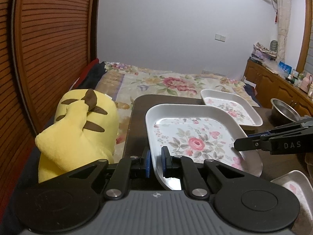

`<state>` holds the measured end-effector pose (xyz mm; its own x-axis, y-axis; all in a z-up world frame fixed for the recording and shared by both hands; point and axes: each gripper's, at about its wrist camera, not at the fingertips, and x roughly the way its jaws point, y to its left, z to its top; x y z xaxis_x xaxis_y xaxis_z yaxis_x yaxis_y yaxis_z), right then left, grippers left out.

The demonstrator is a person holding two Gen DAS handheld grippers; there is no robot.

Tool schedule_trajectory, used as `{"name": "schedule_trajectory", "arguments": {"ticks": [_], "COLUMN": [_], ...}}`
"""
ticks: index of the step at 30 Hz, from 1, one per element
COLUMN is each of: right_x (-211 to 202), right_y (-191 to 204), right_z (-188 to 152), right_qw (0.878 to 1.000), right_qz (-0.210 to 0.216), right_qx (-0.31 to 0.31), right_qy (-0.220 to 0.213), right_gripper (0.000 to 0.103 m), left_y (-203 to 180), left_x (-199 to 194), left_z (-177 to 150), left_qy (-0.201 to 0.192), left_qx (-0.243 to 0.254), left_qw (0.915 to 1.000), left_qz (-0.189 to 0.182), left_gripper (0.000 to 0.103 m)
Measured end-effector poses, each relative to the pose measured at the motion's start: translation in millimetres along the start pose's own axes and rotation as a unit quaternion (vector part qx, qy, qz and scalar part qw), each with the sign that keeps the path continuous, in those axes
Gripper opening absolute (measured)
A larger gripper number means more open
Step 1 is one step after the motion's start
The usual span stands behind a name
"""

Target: Organize plates and bowls

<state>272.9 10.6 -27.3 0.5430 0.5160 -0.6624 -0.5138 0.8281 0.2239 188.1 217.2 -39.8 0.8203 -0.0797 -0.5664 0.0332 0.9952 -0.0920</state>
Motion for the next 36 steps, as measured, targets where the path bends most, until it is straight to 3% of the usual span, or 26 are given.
{"name": "schedule_trajectory", "arguments": {"ticks": [20,36], "right_x": [-72,-117], "right_y": [-17,-23], "right_z": [-27,-64], "right_qw": [0.999,0.997], "right_qz": [-0.025,-0.039], "right_qx": [0.018,0.031], "right_qy": [-0.042,-0.067], "right_gripper": [0.014,0.014], "left_y": [-58,-91], "left_x": [-48,-81], "left_z": [-3,-22], "left_qy": [-0.025,-0.019], "left_qx": [0.033,0.052], "left_qw": [0.9986,0.9967], "left_qz": [-0.034,-0.060], "left_gripper": [0.012,0.012]}}
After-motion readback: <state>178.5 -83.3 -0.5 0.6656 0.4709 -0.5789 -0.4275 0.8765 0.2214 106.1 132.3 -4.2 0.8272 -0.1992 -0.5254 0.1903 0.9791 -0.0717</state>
